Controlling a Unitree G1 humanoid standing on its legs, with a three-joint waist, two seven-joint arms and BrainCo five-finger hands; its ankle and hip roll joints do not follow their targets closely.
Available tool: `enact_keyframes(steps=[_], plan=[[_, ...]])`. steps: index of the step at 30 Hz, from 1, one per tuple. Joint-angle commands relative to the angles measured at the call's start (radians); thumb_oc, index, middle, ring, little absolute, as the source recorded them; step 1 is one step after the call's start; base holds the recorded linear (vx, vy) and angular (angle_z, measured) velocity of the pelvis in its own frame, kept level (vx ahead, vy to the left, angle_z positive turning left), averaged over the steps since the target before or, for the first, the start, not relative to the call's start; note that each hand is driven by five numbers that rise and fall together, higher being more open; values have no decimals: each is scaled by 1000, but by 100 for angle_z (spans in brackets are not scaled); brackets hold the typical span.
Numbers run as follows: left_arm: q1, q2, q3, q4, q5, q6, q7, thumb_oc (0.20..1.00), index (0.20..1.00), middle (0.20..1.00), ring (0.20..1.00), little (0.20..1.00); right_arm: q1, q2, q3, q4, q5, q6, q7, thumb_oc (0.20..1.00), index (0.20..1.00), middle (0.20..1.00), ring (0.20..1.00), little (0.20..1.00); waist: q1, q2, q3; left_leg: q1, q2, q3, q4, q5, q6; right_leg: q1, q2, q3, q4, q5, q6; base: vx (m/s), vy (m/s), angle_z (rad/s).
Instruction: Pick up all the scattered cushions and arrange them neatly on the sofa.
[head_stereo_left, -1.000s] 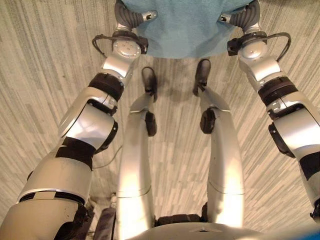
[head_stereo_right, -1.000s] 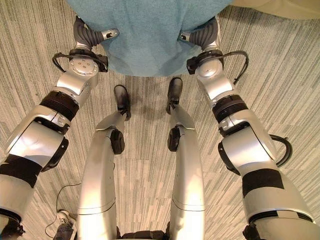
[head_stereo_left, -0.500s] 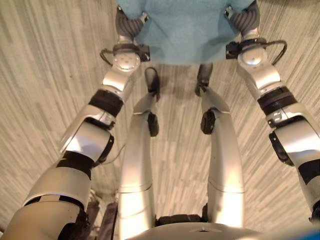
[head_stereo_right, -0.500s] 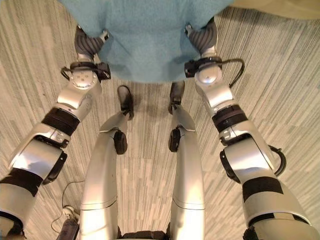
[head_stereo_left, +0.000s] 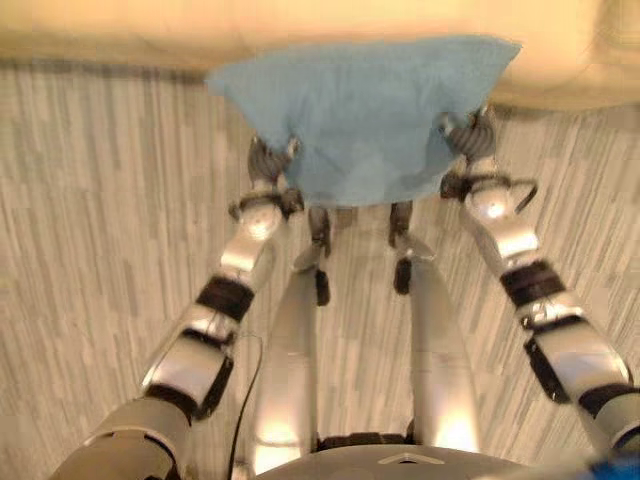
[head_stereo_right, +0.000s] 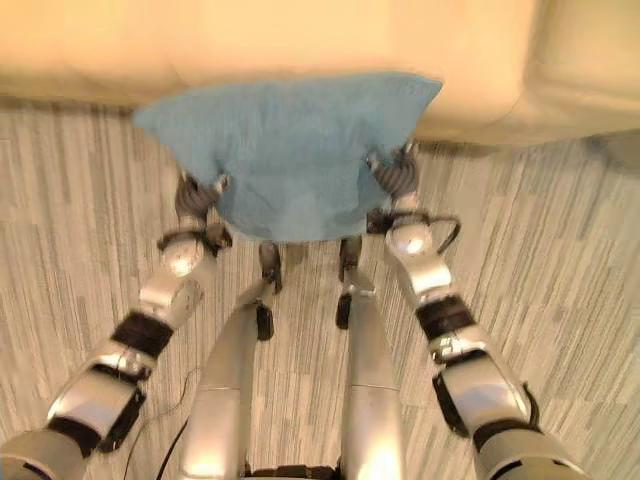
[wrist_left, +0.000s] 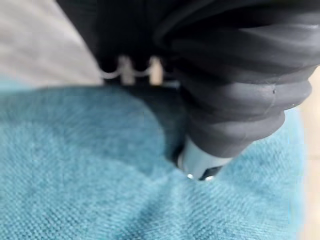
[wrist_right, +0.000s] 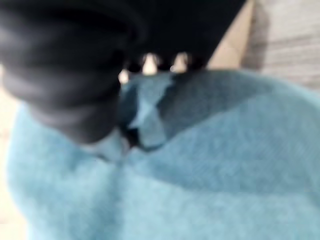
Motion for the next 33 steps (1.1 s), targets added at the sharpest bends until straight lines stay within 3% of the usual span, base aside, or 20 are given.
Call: enact_keyframes(steps=[1, 3, 4, 5, 9, 14, 17, 21, 23, 24, 25, 27, 30, 33], plan=[[-29, -42, -47, -99, 46, -78, -105, 200, 200, 200, 200, 200, -16, 35, 26, -105, -37, -94, 69, 200, 200, 200, 200, 200, 2, 20, -63, 91, -17, -65, -90, 9, -11, 125, -10, -36, -24, -52, 90, 41, 43, 7], [39, -21, -51, -143, 93, -75, -120, 200, 200, 200, 200, 200, 64, 44, 17, -123, -23, -99, 94, 200, 200, 200, 200, 200, 4, 17, -69, 178, -20, -68, -127, 39, -9, 225, -9, -51, -91, -13, 87, 27, 72, 5], [107, -29, -47, -153, 97, -69, -136, 200, 200, 200, 200, 200, 129, 53, 15, -134, -23, -95, 111, 200, 200, 200, 200, 200, 6, 15, -82, 275, -20, -69, -168, 42, -10, 329, -9, -60, -137, -9, 90, 39, 75, -1], [108, -29, -47, -153, 97, -69, -136, 200, 200, 200, 200, 200, 130, 53, 15, -135, -23, -95, 111, 200, 200, 200, 200, 200, 6, 16, -79, 281, -19, -70, -171, 42, -10, 335, -9, -61, -139, -8, 90, 116, 79, -2], [235, -33, -33, -172, 118, -65, -173, 200, 200, 200, 200, 200, 270, 80, -2, -130, -15, -88, 147, 200, 200, 200, 200, 200, 11, 10, -118, 526, -15, -69, -285, 58, -23, 596, 1, -86, -269, 11, 107, 156, 98, 0], [327, -23, -9, -197, 123, -46, -198, 200, 200, 200, 200, 200, 348, 82, -1, -137, -30, -74, 177, 200, 200, 200, 200, 200, 17, 6, -178, 677, -18, -63, -362, 63, -27, 761, 6, -91, -369, 26, 123, 130, 65, 0], [338, -23, -3, -201, 123, -43, -198, 200, 200, 200, 200, 200, 352, 85, 1, -141, -33, -71, 182, 200, 200, 200, 200, 200, 18, 5, -184, 704, -20, -61, -369, 59, -26, 789, 5, -94, -383, 28, 128, 83, 74, -2], [370, -20, 10, -206, 132, -21, -205, 200, 200, 200, 200, 200, 362, 70, -10, -143, -57, -54, 188, 200, 200, 200, 200, 200, 33, -6, -205, 790, -31, -49, -340, 8, -6, 867, -4, -84, -351, 5, 133, 90, 146, -9], [388, -25, 20, -214, 131, -12, -205, 200, 200, 200, 200, 200, 375, 63, -24, -142, -65, -44, 192, 200, 200, 200, 200, 200, 31, -5, -201, 827, -35, -44, -319, -21, 22, 848, -10, -64, -209, 1, 144, 22, 153, -12], [388, -25, 20, -214, 131, -12, -205, 200, 200, 200, 200, 200, 375, 63, -24, -142, -65, -44, 192, 200, 200, 200, 200, 200, 32, -6, -200, 827, -36, -43, -318, -21, 22, 846, -11, -63, -205, -1, 144, -33, 102, -10], [390, -22, 22, -217, 131, -12, -205, 200, 200, 200, 200, 200, 369, 67, -22, -143, -70, -42, 192, 200, 200, 200, 200, 200, 25, -9, -187, 845, -36, -42, -313, -26, 36, 815, -5, -43, -106, 51, 156, -45, 81, -10], [384, -17, 23, -217, 146, -12, -206, 200, 200, 200, 200, 200, 365, 71, -22, -141, -75, -43, 195, 200, 200, 200, 200, 200, 24, -8, -178, 860, -33, -48, -313, -31, 46, 776, 11, -27, -25, 53, 148, -23, 82, -21], [384, -18, 25, -215, 153, -14, -210, 200, 200, 200, 200, 200, 371, 69, -25, -140, -82, -41, 196, 200, 200, 200, 200, 200, 17, -11, -187, 878, -41, -63, -323, -34, 45, 755, 40, -9, -52, 38, 138, 46, 22, -3], [376, -27, 18, -204, 152, -17, -213, 200, 200, 200, 200, 200, 365, 67, -23, -121, -81, -43, 196, 200, 200, 200, 200, 200, 6, -27, -212, 909, -67, -84, -353, -39, 41, 764, 101, -2, -253, 26, 121, 177, -29, 10]])
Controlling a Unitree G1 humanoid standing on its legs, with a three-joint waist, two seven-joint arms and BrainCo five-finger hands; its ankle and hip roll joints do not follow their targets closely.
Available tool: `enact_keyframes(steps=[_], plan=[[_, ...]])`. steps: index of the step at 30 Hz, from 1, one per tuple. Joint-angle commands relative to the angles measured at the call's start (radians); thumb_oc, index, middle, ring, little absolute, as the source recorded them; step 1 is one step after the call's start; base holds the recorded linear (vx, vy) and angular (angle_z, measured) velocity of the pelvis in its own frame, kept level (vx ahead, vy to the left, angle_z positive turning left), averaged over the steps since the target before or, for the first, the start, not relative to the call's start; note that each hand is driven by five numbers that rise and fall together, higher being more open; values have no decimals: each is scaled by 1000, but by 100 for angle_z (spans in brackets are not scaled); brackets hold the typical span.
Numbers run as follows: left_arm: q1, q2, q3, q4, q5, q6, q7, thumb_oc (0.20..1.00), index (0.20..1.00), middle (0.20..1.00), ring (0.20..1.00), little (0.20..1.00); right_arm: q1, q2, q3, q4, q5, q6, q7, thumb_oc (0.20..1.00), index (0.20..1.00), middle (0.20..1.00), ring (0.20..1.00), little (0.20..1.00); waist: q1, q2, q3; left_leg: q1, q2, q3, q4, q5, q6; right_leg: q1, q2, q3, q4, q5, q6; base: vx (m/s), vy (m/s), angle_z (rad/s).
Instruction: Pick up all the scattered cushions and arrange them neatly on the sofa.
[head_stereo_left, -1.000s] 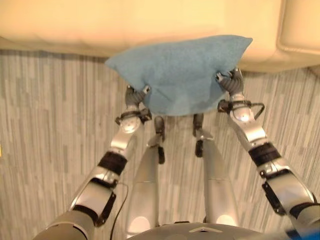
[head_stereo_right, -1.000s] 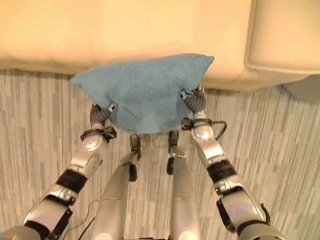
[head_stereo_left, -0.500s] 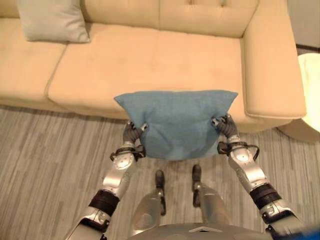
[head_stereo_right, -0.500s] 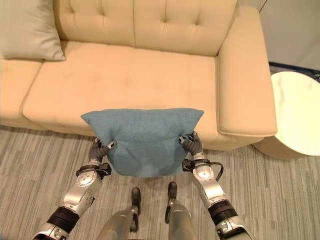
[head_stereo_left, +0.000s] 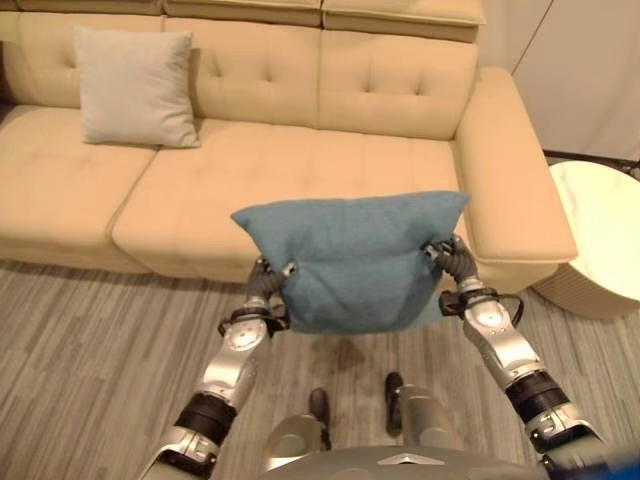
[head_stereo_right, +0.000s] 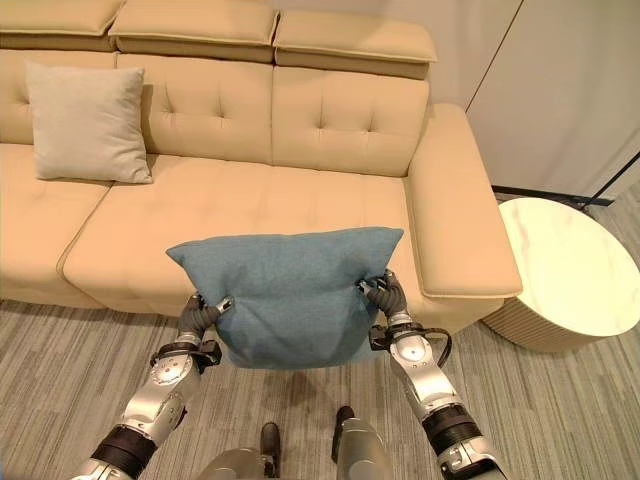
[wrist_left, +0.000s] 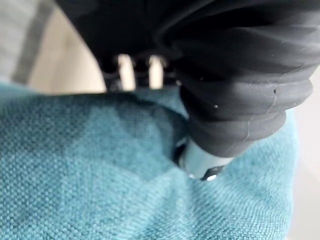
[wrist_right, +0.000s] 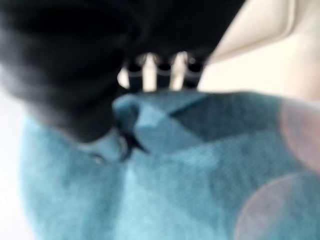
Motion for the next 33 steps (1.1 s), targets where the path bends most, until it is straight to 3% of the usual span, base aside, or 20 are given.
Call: enact_keyframes(steps=[1, 3, 5, 6, 9, 10, 11, 12, 15, 16, 17, 18, 21, 25, 29, 31, 33], plan=[[-72, -25, -27, -112, 36, -71, -47, 200, 200, 200, 200, 200, -60, 30, 7, -61, -15, -83, 16, 200, 200, 200, 200, 200, -16, -16, -70, 55, -61, -89, -4, -42, -31, 23, 91, -4, -252, 47, 6, 186, -53, 16], [-66, -25, -25, -110, 37, -72, -49, 200, 200, 200, 200, 200, -55, 26, 12, -59, -18, -82, 22, 200, 200, 200, 200, 200, -20, -21, -74, 64, -65, -98, -1, -48, -35, 25, 101, 4, -274, 64, 11, 152, -47, 32], [-64, -30, -31, -104, 39, -73, -60, 200, 200, 200, 200, 200, -41, 16, 11, -63, -22, -80, 25, 200, 200, 200, 200, 200, -27, -24, -86, 70, -75, -118, 11, -60, -44, 52, 106, 55, -302, 73, 9, 217, -90, 48], [-58, -44, -45, -95, 30, -73, -72, 200, 200, 200, 200, 200, -14, -3, -5, -74, -28, -79, 24, 200, 200, 200, 200, 200, -41, -26, -102, 58, -77, -130, 49, -75, -60, 86, 128, 98, -318, 67, -12, 265, -147, 38], [-49, -61, -54, -81, 19, -66, -90, 200, 200, 200, 200, 200, 16, -17, -29, -91, -28, -77, 24, 200, 200, 200, 200, 200, -64, -28, -119, 43, -52, -91, 105, -82, -86, 134, 109, 52, -349, 61, -21, 186, -141, 77], [-58, -67, -67, -70, 14, -63, -107, 200, 200, 200, 200, 200, 31, -25, -47, -95, -19, -78, 18, 200, 200, 200, 200, 200, -82, -37, -110, -10, -14, -41, 246, -55, -118, 173, 99, 34, -366, 56, -39, 54, -99, 93], [-58, -67, -67, -69, 14, -63, -107, 200, 200, 200, 200, 200, 31, -26, -47, -95, -19, -78, 18, 200, 200, 200, 200, 200, -83, -35, -110, -16, -12, -43, 254, -60, -119, 172, 101, 32, -367, 57, -39, 117, -166, 69], [-59, -73, -73, -67, 7, -61, -111, 200, 200, 200, 200, 200, 44, -31, -54, -100, -18, -77, 14, 200, 200, 200, 200, 200, -89, -36, -103, -34, 29, 8, 283, -49, -119, 205, 94, 2, -380, 41, -52, 60, -67, 71], [-69, -72, -87, -57, 17, -54, -112, 200, 200, 200, 200, 200, 50, -21, -68, -102, -10, -77, 2, 200, 200, 200, 200, 200, -84, -40, -104, -73, 55, 34, 197, -45, -107, 229, 78, -12, -400, 31, -47, 111, -42, 46], [-70, -70, -89, -57, 22, -54, -111, 200, 200, 200, 200, 200, 50, -17, -71, -101, -10, -79, 0, 200, 200, 200, 200, 200, -81, -38, -108, -76, 61, 31, 156, -28, -107, 233, 80, -9, -400, 27, -45, 208, 39, 29], [-76, -71, -91, -56, 29, -52, -106, 200, 200, 200, 200, 200, 50, -15, -72, -99, -17, -79, -4, 200, 200, 200, 200, 200, -72, -31, -111, -103, 78, 22, 64, 51, -125, 245, 85, -3, -400, 16, -46, 213, 65, 29], [-79, -73, -91, -55, 31, -52, -102, 200, 200, 200, 200, 200, 46, -13, -67, -95, -23, -79, -7, 200, 200, 200, 200, 200, -63, -29, -107, -123, 84, 9, 39, 88, -133, 252, 87, 5, -397, 8, -48, 233, 98, 16], [-80, -77, -81, -59, 21, -56, -87, 200, 200, 200, 200, 200, 31, -9, -59, -81, -32, -72, -13, 200, 200, 200, 200, 200, -40, -15, -98, -158, 96, -23, -40, 161, -156, 289, 96, 45, -376, -37, -54, 243, 181, -21], [-65, -61, -72, -89, 8, -57, -85, 200, 200, 200, 200, 200, 15, 12, -38, -77, -53, -63, -4, 200, 200, 200, 200, 200, -13, -12, -116, -114, 73, -10, -13, 117, -117, 310, 57, 74, -317, -74, -20, 271, 269, -88], [-71, -42, -69, -98, 16, -56, -78, 200, 200, 200, 200, 200, -7, 30, -22, -86, -62, -65, 3, 200, 200, 200, 200, 200, -4, -16, -105, -97, 58, 19, 6, 83, -85, 244, 41, 94, -159, -54, 16, 103, 147, -62], [-79, -25, -58, -108, 15, -60, -70, 200, 200, 200, 200, 200, -33, 44, -5, -84, -60, -65, 6, 200, 200, 200, 200, 200, 1, -12, -85, -83, 60, 42, 18, 62, -66, 175, 37, 75, -42, -26, 37, 79, 173, -32], [-76, -23, -49, -107, 16, -64, -64, 200, 200, 200, 200, 200, -49, 54, 8, -72, -62, -62, 8, 200, 200, 200, 200, 200, -1, -8, -81, -47, 55, 65, 8, 42, -59, 122, 24, 27, -26, -10, 32, 190, 195, -54]])
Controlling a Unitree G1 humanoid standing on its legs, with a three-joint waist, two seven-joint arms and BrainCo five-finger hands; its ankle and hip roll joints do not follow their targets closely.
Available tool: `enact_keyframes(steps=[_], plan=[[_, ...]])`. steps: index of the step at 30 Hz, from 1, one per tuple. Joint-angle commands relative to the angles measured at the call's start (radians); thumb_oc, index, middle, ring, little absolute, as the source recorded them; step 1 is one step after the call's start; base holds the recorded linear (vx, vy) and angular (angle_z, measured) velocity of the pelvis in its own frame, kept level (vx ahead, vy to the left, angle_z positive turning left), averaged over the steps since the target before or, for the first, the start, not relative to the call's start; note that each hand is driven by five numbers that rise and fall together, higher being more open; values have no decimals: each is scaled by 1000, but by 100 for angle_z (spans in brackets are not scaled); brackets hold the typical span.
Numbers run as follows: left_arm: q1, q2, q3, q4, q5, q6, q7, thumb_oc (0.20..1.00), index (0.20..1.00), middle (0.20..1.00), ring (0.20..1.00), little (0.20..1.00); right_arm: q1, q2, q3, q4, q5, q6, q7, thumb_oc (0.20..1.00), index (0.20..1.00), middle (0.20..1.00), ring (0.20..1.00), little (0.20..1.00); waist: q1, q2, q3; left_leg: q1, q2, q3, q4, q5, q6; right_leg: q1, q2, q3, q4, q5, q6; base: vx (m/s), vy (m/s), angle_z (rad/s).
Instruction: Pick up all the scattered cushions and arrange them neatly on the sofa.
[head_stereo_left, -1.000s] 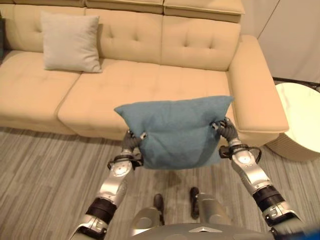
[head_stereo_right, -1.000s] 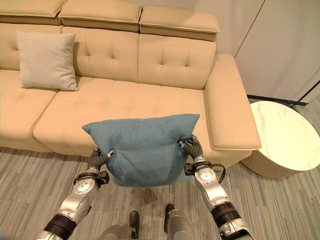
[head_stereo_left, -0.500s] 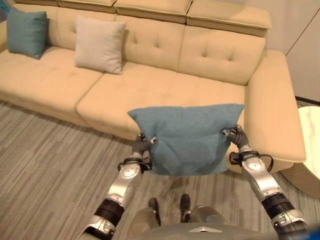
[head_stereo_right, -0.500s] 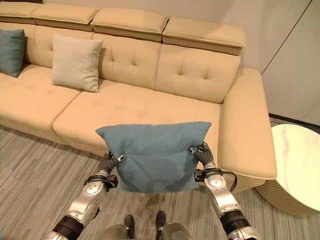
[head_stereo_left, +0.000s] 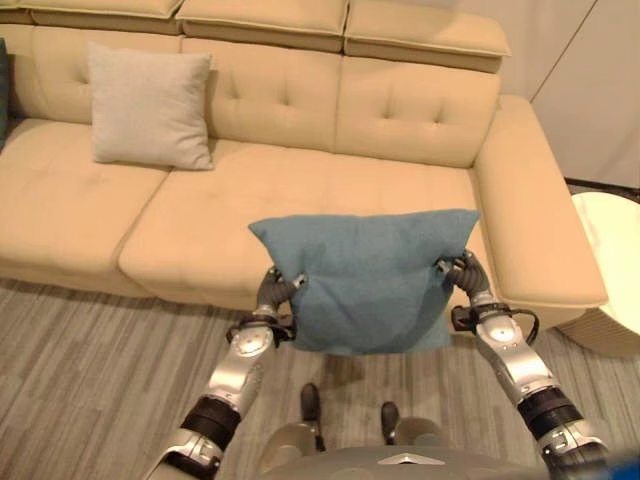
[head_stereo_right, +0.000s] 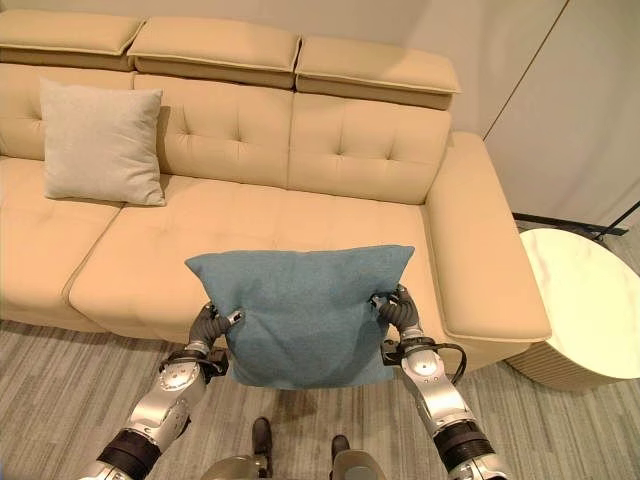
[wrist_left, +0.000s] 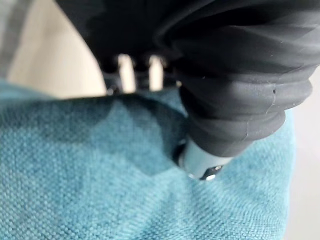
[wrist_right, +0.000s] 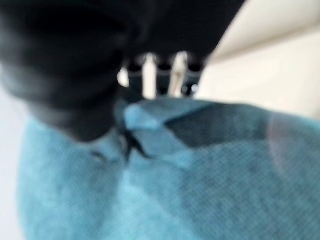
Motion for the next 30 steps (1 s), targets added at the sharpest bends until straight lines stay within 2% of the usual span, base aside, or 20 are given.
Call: enact_keyframes(steps=[1, 3, 4, 9, 11, 13, 14, 15, 16, 17, 19, 20, 22, 23, 24, 25, 26, 27, 28, 30], plan=[[-56, -27, -23, -144, 12, -95, -27, 200, 200, 200, 200, 200, -115, 37, 30, -50, -12, -74, 32, 200, 200, 200, 200, 200, 11, -13, -43, 22, 26, -27, 84, -107, -61, 20, 51, -57, -109, 89, -8, 282, 166, -18], [-53, -29, -18, -143, 8, -95, -32, 200, 200, 200, 200, 200, -126, 30, 31, -46, -4, -74, 33, 200, 200, 200, 200, 200, 5, -18, -47, 52, 9, -23, 70, -128, -58, 13, 53, -80, -199, 109, -16, 326, 84, -38], [-51, -30, -15, -140, 14, -91, -37, 200, 200, 200, 200, 200, -132, 24, 31, -47, 3, -76, 36, 200, 200, 200, 200, 200, -3, -26, -51, 89, -10, -22, 56, -156, -54, -15, 56, -105, -321, 151, -15, 387, 40, -35], [-53, -39, -12, -130, 25, -89, -51, 200, 200, 200, 200, 200, -119, 21, 28, -37, 2, -70, 48, 200, 200, 200, 200, 200, -24, -33, -47, 157, -26, -44, 62, -215, -62, -49, 53, -133, -431, 216, 10, 344, -23, -16], [-54, -47, -20, -126, 21, -93, -54, 200, 200, 200, 200, 200, -107, 13, 25, -41, -5, -73, 53, 200, 200, 200, 200, 200, -27, -41, -60, 176, -34, -57, 96, -246, -70, -21, 47, -117, -423, 228, -1, 373, -86, 15], [-48, -60, -29, -128, 8, -93, -61, 200, 200, 200, 200, 200, -92, -3, 23, -55, -15, -74, 53, 200, 200, 200, 200, 200, -39, -35, -77, 170, -17, -71, 190, -221, -98, 5, 59, -106, -407, 218, -24, 369, -107, 27], [-50, -68, -35, -126, -8, -95, -64, 200, 200, 200, 200, 200, -74, -14, 15, -67, -19, -75, 55, 200, 200, 200, 200, 200, -50, -31, -81, 137, 8, -68, 299, -180, -131, 29, 63, -114, -401, 206, -42, 294, -153, 19], [-52, -73, -37, -123, -10, -92, -71, 200, 200, 200, 200, 200, -70, -17, 10, -70, -13, -74, 55, 200, 200, 200, 200, 200, -51, -40, -77, 104, 31, -55, 376, -145, -149, 52, 58, -127, -406, 200, -53, 244, -195, 25], [-63, -78, -47, -117, -13, -89, -73, 200, 200, 200, 200, 200, -67, -21, 3, -69, -9, -78, 45, 200, 200, 200, 200, 200, -49, -50, -67, 48, 53, -62, 493, -114, -163, 75, 59, -136, -413, 192, -75, 217, -186, 33], [-64, -79, -53, -118, -16, -89, -77, 200, 200, 200, 200, 200, -62, -29, 3, -76, -4, -77, 39, 200, 200, 200, 200, 200, -35, -52, -57, 20, 42, -89, 553, -118, -155, 101, 73, -133, -420, 175, -89, 228, -170, 35], [-64, -79, -51, -122, -16, -82, -69, 200, 200, 200, 200, 200, -57, -30, -6, -79, 3, -73, 35, 200, 200, 200, 200, 200, -24, -67, -55, -28, 35, -82, 517, -132, -133, 128, 68, -135, -432, 163, -88, 240, -100, 1], [-66, -81, -56, -117, -14, -79, -69, 200, 200, 200, 200, 200, -53, -33, -11, -76, 8, -71, 33, 200, 200, 200, 200, 200, -18, -75, -54, -54, 32, -80, 481, -156, -120, 147, 64, -133, -442, 155, -83, 242, -57, -10], [-68, -80, -55, -119, -13, -78, -69, 200, 200, 200, 200, 200, -52, -32, -16, -76, 14, -71, 32, 200, 200, 200, 200, 200, -14, -80, -53, -63, 37, -77, 443, -164, -116, 159, 63, -132, -448, 152, -78, 195, -2, 7], [-72, -80, -55, -120, -4, -75, -68, 200, 200, 200, 200, 200, -49, -34, -27, -73, 26, -75, 29, 200, 200, 200, 200, 200, -12, -79, -54, -56, 63, -71, 284, -153, -116, 172, 67, -124, -454, 141, -68, 222, 62, -2], [-72, -82, -55, -120, -2, -73, -64, 200, 200, 200, 200, 200, -44, -31, -27, -72, 28, -76, 26, 200, 200, 200, 200, 200, -7, -74, -52, -54, 70, -87, 220, -117, -125, 181, 71, -118, -453, 133, -67, 285, 97, -9], [-75, -83, -52, -122, -6, -73, -57, 200, 200, 200, 200, 200, -45, -26, -28, -68, 30, -76, 23, 200, 200, 200, 200, 200, 0, -67, -51, -62, 84, -103, 173, -76, -138, 191, 77, -111, -452, 125, -66, 138, 61, -13], [-75, -83, -52, -122, -6, -73, -57, 200, 200, 200, 200, 200, -45, -27, -28, -68, 30, -76, 23, 200, 200, 200, 200, 200, 0, -67, -49, -57, 83, -102, 167, -73, -139, 194, 76, -111, -452, 124, -67, 175, 106, -26], [-77, -86, -47, -124, -8, -75, -51, 200, 200, 200, 200, 200, -46, -22, -33, -65, 38, -74, 23, 200, 200, 200, 200, 200, 8, -61, -48, -64, 98, -118, 137, -36, -155, 214, 74, -104, -450, 111, -67, 174, 133, -35], [-73, -87, -39, -125, -16, -77, -51, 200, 200, 200, 200, 200, -42, -18, -36, -66, 44, -73, 30, 200, 200, 200, 200, 200, 6, -55, -55, -41, 92, -112, 111, -51, -151, 217, 71, -104, -448, 105, -62, 174, 135, -41], [-66, -84, -39, -131, -13, -74, -56, 200, 200, 200, 200, 200, -40, -17, -45, -73, 33, -70, 29, 200, 200, 200, 200, 200, 5, -46, -70, -2, 86, -97, 62, -48, -147, 223, 61, -114, -445, 101, -52, 160, 187, -30]])
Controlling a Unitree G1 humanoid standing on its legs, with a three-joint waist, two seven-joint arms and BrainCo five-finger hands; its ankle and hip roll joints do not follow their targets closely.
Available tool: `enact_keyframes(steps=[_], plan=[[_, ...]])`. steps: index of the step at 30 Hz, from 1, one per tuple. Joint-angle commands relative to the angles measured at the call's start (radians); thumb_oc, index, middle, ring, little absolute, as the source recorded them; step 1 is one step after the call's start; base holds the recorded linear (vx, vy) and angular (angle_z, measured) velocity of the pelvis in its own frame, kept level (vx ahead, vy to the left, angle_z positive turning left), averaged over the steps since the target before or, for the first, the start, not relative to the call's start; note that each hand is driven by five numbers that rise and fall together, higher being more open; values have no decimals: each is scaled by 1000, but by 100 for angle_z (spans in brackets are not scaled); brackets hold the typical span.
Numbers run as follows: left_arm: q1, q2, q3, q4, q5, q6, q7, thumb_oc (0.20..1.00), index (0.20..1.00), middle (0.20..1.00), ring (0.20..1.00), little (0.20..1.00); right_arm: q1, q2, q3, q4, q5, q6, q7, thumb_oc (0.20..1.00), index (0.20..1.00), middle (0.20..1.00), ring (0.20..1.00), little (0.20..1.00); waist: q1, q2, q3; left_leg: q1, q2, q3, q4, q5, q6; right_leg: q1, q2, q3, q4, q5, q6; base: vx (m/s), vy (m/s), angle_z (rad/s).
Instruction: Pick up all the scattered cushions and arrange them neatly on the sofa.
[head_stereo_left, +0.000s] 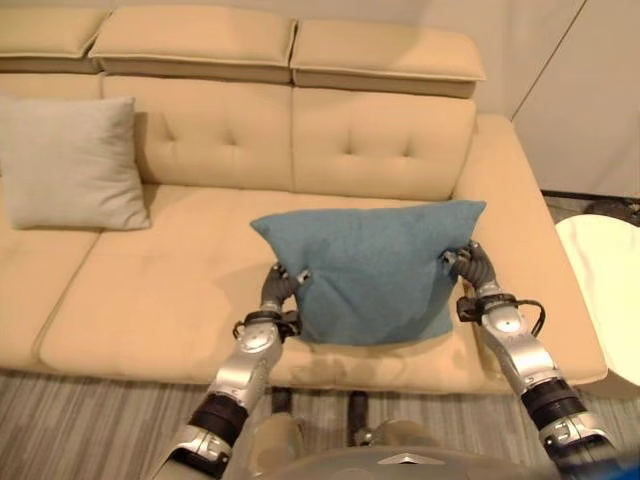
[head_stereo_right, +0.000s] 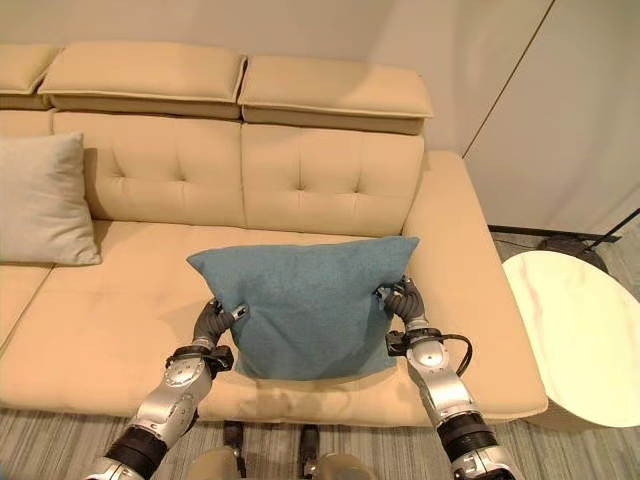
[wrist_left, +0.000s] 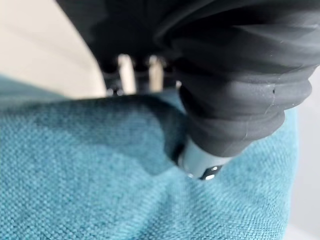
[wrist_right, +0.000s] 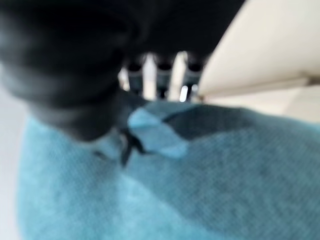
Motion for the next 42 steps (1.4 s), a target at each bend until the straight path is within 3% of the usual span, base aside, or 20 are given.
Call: enact_keyframes(steps=[1, 9, 17, 21, 29, 42], plan=[[-61, -21, -34, -139, -11, -81, -47, 200, 200, 200, 200, 200, -41, 40, 5, -76, 12, -84, 14, 200, 200, 200, 200, 200, 32, 4, -74, 47, -31, 31, 0, -11, 15, -16, -81, 16, 50, -51, 143, 147, 189, -27], [-93, 32, 19, -176, 5, -91, -5, 200, 200, 200, 200, 200, -119, 57, 16, -70, -4, -75, 1, 200, 200, 200, 200, 200, 58, 5, -78, 81, -71, 88, 1, -63, 55, -20, -137, 60, 65, -45, 181, 73, 166, -17], [-242, 75, 28, -166, 30, -106, 58, 200, 200, 200, 200, 200, -263, 48, 55, -55, -2, -72, -18, 200, 200, 200, 200, 200, 62, 16, -74, 64, -86, 103, -7, -69, 58, -41, -158, 55, 53, -35, 191, 38, 48, -3], [-411, 90, 1, -92, 7, -133, 111, 200, 200, 200, 200, 200, -421, 36, 114, -10, -5, -69, -50, 200, 200, 200, 200, 200, 60, 20, -41, 0, -82, 101, 11, -63, 52, -106, -158, 57, 60, -23, 192, -107, -10, 1], [-817, 128, -98, 109, -28, -194, 233, 200, 200, 200, 200, 200, -863, -10, 236, 138, 0, -72, -158, 200, 200, 200, 200, 200, 51, 18, -2, -222, -67, 70, 21, 3, 38, -344, -142, 68, 66, 43, 193, -79, -38, -5], [-1005, 129, -145, 287, -4, -206, 260, 200, 200, 200, 200, 200, -1030, -46, 288, 320, 25, -104, -184, 200, 200, 200, 200, 200, 42, 39, 18, -372, -65, 26, -91, 99, 9, -533, -132, 59, 39, 89, 194, -3, -32, 0]])
